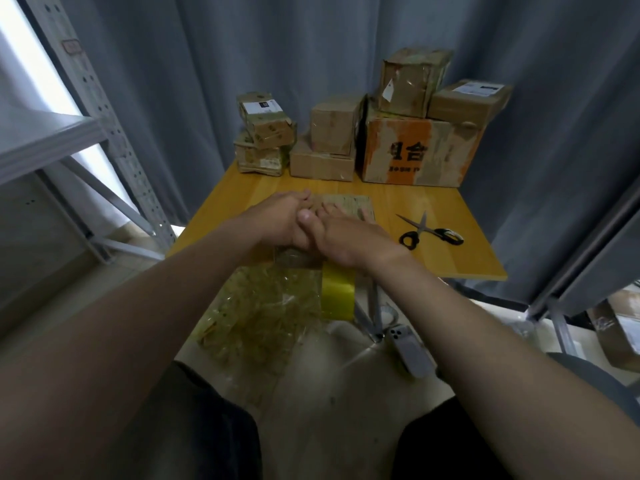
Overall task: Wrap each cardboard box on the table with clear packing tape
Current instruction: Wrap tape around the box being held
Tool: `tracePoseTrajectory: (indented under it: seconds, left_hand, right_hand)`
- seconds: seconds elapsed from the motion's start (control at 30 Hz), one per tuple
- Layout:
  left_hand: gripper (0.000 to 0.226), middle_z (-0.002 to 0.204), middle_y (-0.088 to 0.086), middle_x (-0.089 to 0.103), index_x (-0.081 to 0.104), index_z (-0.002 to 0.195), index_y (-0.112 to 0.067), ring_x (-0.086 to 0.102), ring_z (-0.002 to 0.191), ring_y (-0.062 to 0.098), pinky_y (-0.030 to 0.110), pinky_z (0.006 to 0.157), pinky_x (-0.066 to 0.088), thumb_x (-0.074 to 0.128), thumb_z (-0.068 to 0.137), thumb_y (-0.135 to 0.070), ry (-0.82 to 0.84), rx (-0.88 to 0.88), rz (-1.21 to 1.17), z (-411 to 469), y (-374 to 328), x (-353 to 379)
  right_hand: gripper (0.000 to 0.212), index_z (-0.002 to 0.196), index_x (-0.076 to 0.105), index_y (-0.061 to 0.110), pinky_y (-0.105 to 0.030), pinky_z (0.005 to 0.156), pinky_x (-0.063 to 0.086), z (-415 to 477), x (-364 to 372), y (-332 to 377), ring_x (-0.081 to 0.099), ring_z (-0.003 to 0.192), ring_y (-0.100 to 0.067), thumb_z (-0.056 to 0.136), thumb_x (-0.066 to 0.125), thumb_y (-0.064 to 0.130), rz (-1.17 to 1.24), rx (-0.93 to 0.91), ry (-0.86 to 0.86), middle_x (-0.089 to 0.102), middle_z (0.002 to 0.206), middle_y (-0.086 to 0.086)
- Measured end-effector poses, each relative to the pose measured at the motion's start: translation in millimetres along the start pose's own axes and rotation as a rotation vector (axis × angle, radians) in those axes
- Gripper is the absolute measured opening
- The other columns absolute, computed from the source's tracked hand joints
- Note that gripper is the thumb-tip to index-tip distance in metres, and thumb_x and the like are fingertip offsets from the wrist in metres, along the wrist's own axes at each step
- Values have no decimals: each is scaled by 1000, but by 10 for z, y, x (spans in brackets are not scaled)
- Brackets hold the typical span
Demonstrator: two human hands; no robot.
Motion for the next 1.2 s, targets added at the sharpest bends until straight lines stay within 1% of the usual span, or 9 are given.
tracePoseTrajectory:
  seconds: [0.17,0.33,0.57,0.7,0.83,0.9,1.0,1.1,1.2]
  left_hand:
    - [118,169,1,22,39,157,-20,17,155,23,42,125,24,86,60,-68,-42,19,-81,-34,-4,8]
    - [138,170,-5,18,27,162,-19,11,156,20,40,126,19,73,49,-84,-57,-6,-93,-31,22,52]
    - [126,169,0,22,41,156,-21,19,155,18,41,125,23,83,51,-75,-76,13,-100,-20,38,1]
    - [129,169,-4,19,32,159,-15,21,154,14,31,124,21,90,55,-64,-57,-9,-124,-14,52,-18]
    - [128,166,-9,25,37,158,-25,22,151,19,46,122,29,82,51,-79,-92,-83,-81,-107,37,-63]
    - [108,152,-4,37,49,149,-33,29,140,25,54,111,39,76,57,-82,-116,-154,90,-215,-57,-102]
    - [57,129,7,49,64,130,-26,41,125,32,51,97,45,70,83,-58,-231,-229,266,-455,-350,-146]
    - [37,109,13,65,62,115,-10,60,95,32,37,71,47,56,97,-42,-208,-287,34,-675,-559,-99]
    - [33,106,13,68,57,122,-19,66,89,28,37,77,53,45,106,-46,127,-328,-413,-785,-647,339]
  right_hand:
    - [71,166,13,20,-54,127,-6,548,-81,-236,-1,160,-19,107,3,58,-68,81,-21,5,174,-2]
    - [73,160,31,18,-56,127,-5,760,-189,-355,19,157,-26,106,6,60,-129,120,-25,27,169,-9]
    - [74,166,0,16,-48,128,-10,495,-65,-309,-14,159,-17,107,6,60,-114,30,-16,-12,173,0]
    - [67,166,1,19,-46,127,-13,69,9,-307,-13,159,-12,109,8,55,-57,-65,4,-10,173,3]
    - [64,167,3,22,-46,127,-12,-105,25,-331,-11,158,-9,111,11,52,-42,-102,-13,-8,173,7]
    - [65,166,4,21,-48,127,-12,-91,21,-324,-11,158,-9,111,12,52,-33,-99,-15,-8,173,6]
    - [65,166,4,21,-47,127,-12,-74,26,-329,-11,158,-9,110,11,53,-9,-99,-6,-9,173,7]
    - [64,166,4,22,-47,127,-13,-73,25,-338,-11,158,-9,110,10,53,17,-89,0,-9,173,7]
    - [65,166,6,22,-47,126,-15,-79,18,-328,-11,158,-9,110,10,54,49,-76,4,-9,173,8]
Point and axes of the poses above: each hand's wrist, its own z-axis towards the middle knuckle, its own x-axis out of the palm, y = z × x, the point moved 7 cm from there along z, towards the middle knuckle
